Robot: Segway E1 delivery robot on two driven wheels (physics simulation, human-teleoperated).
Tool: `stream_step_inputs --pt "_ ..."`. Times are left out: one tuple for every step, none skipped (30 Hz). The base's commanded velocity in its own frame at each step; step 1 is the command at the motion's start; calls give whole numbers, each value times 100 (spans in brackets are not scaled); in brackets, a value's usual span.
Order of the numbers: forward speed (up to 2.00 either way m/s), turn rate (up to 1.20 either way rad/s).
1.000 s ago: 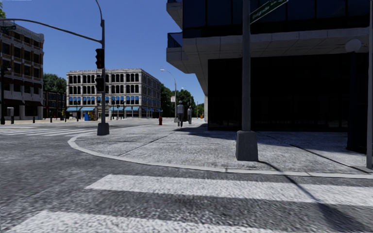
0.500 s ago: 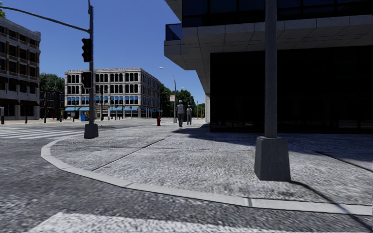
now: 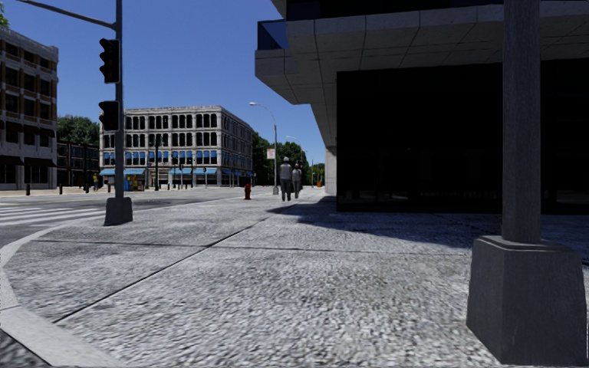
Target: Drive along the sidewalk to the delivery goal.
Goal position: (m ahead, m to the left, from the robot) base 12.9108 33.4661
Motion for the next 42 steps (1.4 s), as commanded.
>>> stream_step_inputs --pt "161 0" --pt "161 0" --pt "158 0" --pt "157 0" --pt "157 0" --pt "157 0" --pt "157 0" --pt "157 0" --pt "157 0" --pt "157 0" --pt "157 0" --pt "157 0" --pt "157 0" --pt "157 0" --pt "157 0" --pt "157 0" --pt "157 0" --pt "157 0" --pt "157 0" --pt "157 0" --pt "157 0" --pt "157 0" --pt "157 0" --pt "157 0" --pt "157 0" --pt "157 0" --pt "157 0" --pt "157 0" --pt "157 0" --pt "157 0" --pt "157 0" --pt "157 0" --pt "157 0" --pt "157 0" --pt "157 0" --pt "200 0" --pt "200 0" --pt "200 0" --pt "200 0" --pt "200 0" --pt "200 0" --pt "200 0"
